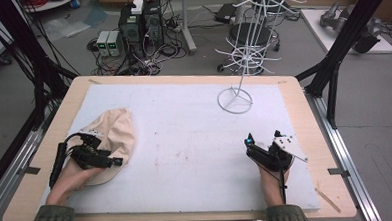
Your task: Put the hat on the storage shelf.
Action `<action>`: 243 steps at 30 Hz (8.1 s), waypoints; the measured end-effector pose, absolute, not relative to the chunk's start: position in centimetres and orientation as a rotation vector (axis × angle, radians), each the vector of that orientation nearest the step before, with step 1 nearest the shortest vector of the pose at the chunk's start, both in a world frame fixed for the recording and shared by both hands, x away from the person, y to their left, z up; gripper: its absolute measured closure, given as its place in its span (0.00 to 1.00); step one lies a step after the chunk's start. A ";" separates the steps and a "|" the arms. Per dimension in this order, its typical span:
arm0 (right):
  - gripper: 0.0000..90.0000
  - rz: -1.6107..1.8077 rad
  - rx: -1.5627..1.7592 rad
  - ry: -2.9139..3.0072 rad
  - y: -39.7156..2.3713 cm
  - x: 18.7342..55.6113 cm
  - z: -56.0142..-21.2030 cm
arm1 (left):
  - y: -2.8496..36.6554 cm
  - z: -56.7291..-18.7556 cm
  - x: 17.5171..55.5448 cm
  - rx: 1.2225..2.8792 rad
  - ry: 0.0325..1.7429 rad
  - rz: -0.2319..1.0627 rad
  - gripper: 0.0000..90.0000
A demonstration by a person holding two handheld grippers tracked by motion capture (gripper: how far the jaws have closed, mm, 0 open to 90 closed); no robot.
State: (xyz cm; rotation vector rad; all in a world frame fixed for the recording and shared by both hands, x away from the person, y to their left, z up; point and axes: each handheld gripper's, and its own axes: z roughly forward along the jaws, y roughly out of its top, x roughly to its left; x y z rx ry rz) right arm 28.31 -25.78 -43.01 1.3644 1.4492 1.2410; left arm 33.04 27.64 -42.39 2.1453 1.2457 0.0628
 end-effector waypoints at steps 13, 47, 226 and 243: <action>0.07 1.237 1.379 1.450 -25.8 28.3 -43.0 | 27.5 -42.2 32.6 2.185 1.142 0.105 0.72; 0.07 1.253 1.396 1.468 -25.7 28.4 -43.2 | 31.9 -40.1 29.6 1.788 0.956 0.159 0.88; 0.07 1.294 1.261 1.482 -25.9 26.4 -42.1 | 2.4 -26.4 43.7 1.565 0.134 0.155 0.87; 0.07 1.287 1.257 1.479 -26.1 26.2 -42.1 | 1.7 -28.9 44.3 1.598 0.200 0.121 0.84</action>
